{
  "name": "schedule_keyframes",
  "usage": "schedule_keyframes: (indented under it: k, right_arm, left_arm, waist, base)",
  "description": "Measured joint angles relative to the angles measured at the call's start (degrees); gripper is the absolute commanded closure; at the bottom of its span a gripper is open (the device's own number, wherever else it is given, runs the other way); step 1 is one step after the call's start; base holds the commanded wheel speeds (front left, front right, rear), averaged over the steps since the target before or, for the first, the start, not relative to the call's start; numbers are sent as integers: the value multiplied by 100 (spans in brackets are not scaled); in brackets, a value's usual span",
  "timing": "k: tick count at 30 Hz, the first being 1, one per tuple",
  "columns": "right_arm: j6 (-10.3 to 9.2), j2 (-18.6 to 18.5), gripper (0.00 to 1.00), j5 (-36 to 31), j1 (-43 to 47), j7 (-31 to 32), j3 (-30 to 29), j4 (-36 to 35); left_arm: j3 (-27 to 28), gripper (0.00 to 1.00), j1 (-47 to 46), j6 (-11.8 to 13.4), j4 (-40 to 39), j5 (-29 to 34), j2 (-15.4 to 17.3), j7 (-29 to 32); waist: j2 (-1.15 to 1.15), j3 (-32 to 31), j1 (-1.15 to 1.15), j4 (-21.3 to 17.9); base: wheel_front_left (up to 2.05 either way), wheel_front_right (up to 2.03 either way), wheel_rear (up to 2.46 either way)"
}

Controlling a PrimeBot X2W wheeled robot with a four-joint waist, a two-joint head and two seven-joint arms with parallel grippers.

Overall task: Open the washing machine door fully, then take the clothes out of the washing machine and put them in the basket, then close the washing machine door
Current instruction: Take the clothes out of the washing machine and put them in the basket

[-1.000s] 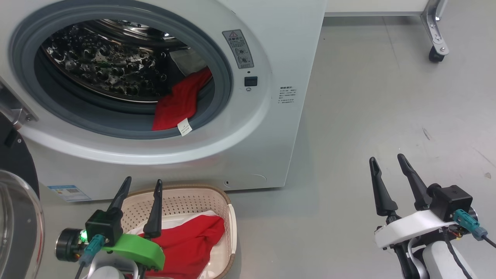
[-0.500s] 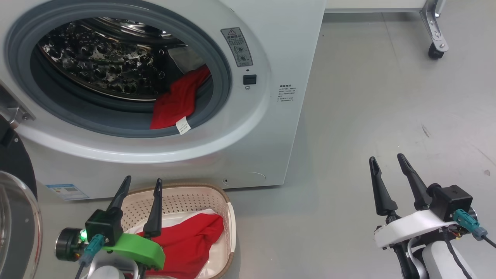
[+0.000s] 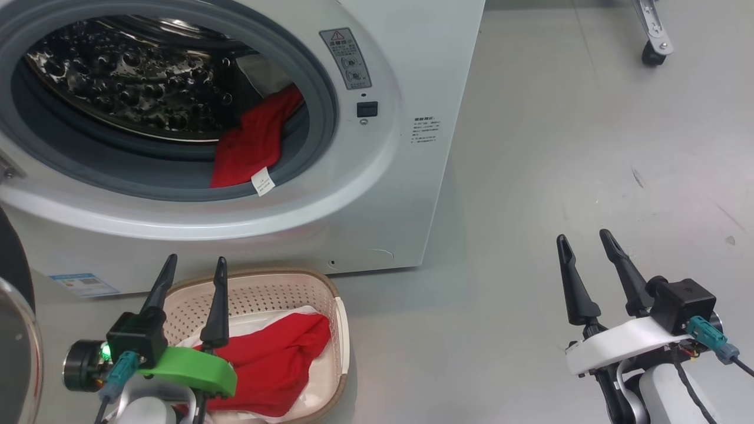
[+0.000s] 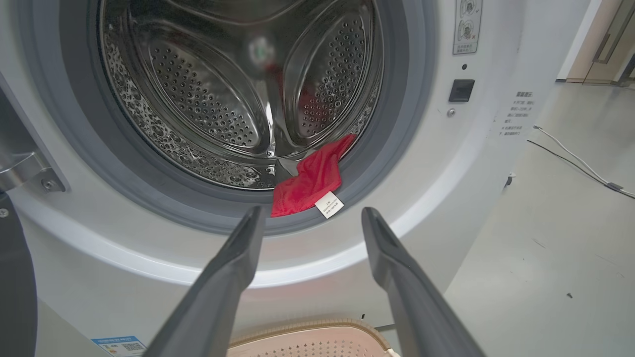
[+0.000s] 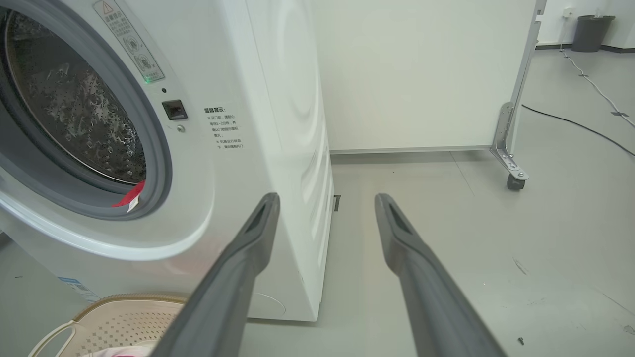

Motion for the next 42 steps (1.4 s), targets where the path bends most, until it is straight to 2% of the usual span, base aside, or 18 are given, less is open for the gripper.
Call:
schedule_keyframes:
  k: [5, 13, 24, 29, 32, 42]
  right_arm:
    - [0, -12, 0, 0, -1, 0, 44, -55]
    - [0, -12, 0, 20, -56, 0, 163, -159]
    - [0, -5, 0, 124, -443, 0, 359, -308]
    - [0, 30, 0, 183, -634, 0, 435, -312]
    - [0, 49, 0, 241, -705, 0, 455, -300]
    - [0, 49, 0, 265, -836, 0, 517, -250]
  left_arm:
    - [77, 0, -95, 25, -100, -10, 41, 32]
    - [209, 0, -704, 71, -309, -25, 232, 446]
    - [589, 0, -2089, 126, -452, -339, 556, 1540]
    - [744, 0, -2716, 276, -253, -364, 727, 2093]
    - [738, 0, -3170, 276, 35, -571, 714, 2509]
    - [739, 0, -3987, 277, 868, -744, 713, 3310]
  waist:
    - [0, 206, 0, -103]
    - [0, 634, 0, -260]
    - [0, 1447, 0, -601]
    - [0, 1779, 0, -806]
    - [0, 1975, 0, -991]
    - [0, 2278, 0, -1314]
  base:
    - [0, 0, 0]
    - [0, 0, 0]
    - [0, 0, 0]
    - [0, 0, 0]
    - [0, 0, 0]
    - [0, 0, 0]
